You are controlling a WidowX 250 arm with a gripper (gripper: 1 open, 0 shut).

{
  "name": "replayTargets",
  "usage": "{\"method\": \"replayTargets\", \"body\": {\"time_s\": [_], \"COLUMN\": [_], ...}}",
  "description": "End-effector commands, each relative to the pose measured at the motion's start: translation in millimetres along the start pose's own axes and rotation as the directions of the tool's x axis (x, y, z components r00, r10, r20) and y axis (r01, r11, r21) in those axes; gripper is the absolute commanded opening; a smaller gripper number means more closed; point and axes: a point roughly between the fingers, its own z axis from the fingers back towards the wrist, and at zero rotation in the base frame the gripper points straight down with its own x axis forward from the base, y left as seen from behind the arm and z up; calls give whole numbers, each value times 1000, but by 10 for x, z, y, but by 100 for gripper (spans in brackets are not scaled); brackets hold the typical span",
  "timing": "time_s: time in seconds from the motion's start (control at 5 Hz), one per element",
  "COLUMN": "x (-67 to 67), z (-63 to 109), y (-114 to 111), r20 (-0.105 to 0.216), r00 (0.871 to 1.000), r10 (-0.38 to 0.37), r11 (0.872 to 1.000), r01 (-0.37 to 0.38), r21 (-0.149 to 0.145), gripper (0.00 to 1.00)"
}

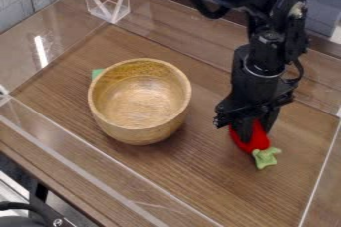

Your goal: Move the red object to the left side of the table

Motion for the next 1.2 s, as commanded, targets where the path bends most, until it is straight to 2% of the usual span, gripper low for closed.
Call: {"method": "replayTargets", "body": {"time_s": [0.0,0.2,0.4,0.8,1.0], "x": [-7,63,115,78,51], "z": [-12,-22,-23,-55,-62], "y": [-67,-49,-30,146,213], "r20": [-34,-75,-105,-116,-106], "r00": [999,994,989,993,994], "r10": [-36,-75,-107,-15,7], "r11": [999,997,994,999,999], "r01": [35,74,106,12,-11], "r21": [-17,-15,-21,-31,-34], "gripper": [0,100,0,0,0]}}
